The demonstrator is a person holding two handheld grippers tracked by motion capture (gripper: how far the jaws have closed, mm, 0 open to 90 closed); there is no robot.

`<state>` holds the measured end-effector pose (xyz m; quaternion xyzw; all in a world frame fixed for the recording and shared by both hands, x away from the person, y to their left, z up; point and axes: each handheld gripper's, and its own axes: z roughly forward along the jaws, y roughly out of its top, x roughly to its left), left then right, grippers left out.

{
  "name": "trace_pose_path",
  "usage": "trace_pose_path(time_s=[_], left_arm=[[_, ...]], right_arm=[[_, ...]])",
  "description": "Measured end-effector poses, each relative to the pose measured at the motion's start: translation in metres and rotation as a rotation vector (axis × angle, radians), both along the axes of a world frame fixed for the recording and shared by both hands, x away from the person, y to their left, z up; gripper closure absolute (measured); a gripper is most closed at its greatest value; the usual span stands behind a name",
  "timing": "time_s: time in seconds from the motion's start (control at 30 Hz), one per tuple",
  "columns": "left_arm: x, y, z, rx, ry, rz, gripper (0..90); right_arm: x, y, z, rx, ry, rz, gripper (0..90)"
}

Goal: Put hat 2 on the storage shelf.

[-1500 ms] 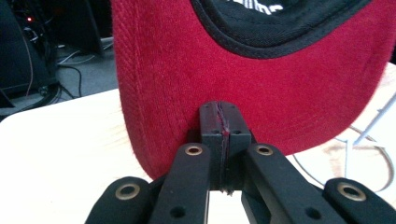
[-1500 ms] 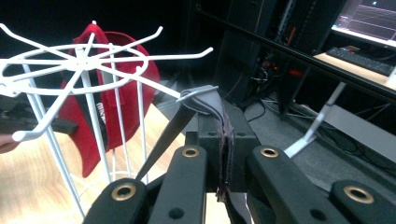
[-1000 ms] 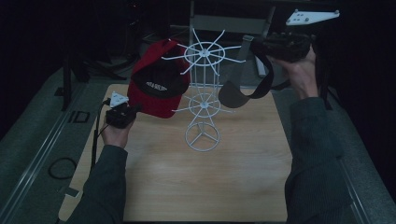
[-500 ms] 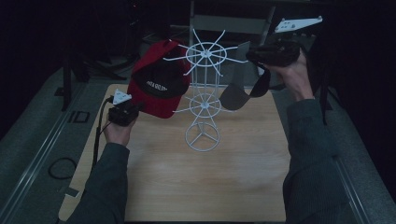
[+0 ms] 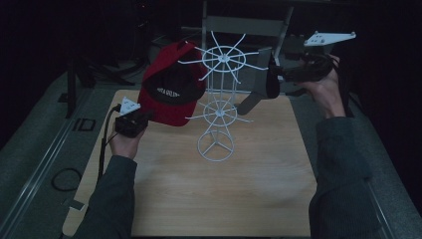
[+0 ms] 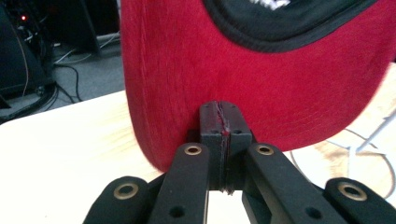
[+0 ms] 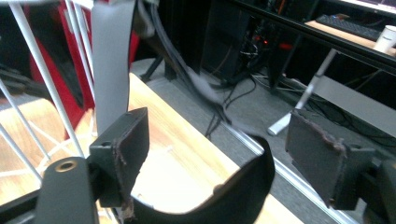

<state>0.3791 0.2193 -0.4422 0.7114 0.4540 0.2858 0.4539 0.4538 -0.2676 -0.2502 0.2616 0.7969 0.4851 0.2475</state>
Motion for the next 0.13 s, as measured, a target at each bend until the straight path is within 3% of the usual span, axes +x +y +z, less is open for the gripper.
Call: trace_pose_path(time_s=[0.13], left_arm=[[-0.018, -0.005, 0.012, 0.003, -0.044, -0.046, 83.0]], right_arm=[[-0.002, -0.003, -0.005, -0.022, 0.010, -0.005, 18.5]])
